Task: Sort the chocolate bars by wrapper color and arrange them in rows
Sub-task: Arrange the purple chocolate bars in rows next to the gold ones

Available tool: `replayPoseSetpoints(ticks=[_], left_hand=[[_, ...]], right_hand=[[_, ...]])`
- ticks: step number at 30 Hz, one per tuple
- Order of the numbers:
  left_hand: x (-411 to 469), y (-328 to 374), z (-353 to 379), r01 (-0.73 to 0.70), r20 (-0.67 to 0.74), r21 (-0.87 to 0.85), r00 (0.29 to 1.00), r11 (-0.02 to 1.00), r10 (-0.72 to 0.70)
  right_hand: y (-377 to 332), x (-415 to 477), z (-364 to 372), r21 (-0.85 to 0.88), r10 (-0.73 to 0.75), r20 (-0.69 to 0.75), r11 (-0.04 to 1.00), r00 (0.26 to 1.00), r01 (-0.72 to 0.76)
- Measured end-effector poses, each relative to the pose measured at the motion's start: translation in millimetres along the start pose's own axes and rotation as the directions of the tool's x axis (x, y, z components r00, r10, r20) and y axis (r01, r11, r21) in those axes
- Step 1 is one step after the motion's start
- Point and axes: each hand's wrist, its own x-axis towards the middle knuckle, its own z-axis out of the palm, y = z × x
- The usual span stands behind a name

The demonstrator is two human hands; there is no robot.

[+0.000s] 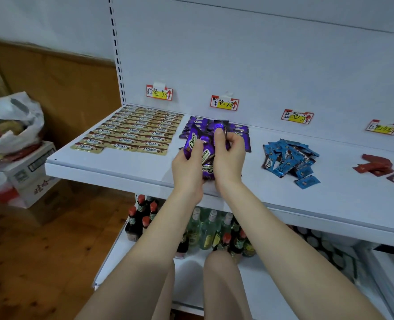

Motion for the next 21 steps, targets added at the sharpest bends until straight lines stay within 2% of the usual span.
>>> replayPoseSetpoints(ticks=[3,6,9,11,12,15,18,21], left_hand=[[-4,1,0,-0.115,-0.014,0.106,0.993,0.988,0.117],[-7,2,-5,-0.180,-0.035,0.165,0.982,0.970,0.188],[-11,4,-13,-0.117,-0.095,0.115,0.987,0.986,0.129],[-10,6,-25,-0.068,-0.143,0.082,0.987,0.994,0.079],[-9,8,-33,-0.057,-0.162,0.084,0.984,0.995,0.070],[-6,14,-55,-0.059,-0.201,0.084,0.977,0.995,0.075],[-3,20,-65,-0.066,-0.196,0.067,0.978,0.996,0.078],[6,25,-69,-0.073,-0.208,0.066,0.974,0.995,0.085]], right_hand=[[-5,-2,-2,0.034,0.016,0.012,0.999,1.000,-0.016],[-6,-8,-3,0.055,0.074,0.083,0.995,0.994,-0.079],[-7,-9,-4,0.056,0.157,0.154,0.984,0.976,-0.167],[-11,-2,-14,0.055,0.143,0.151,0.987,0.978,-0.153],[-11,3,-23,0.034,0.117,0.151,0.992,0.982,-0.123],[1,18,-48,-0.259,-0.019,0.238,0.962,0.971,0.082],[17,30,-44,-0.450,-0.040,0.497,0.842,0.867,0.297],[22,42,-17,-0.500,-0.006,0.687,0.721,0.726,0.479]])
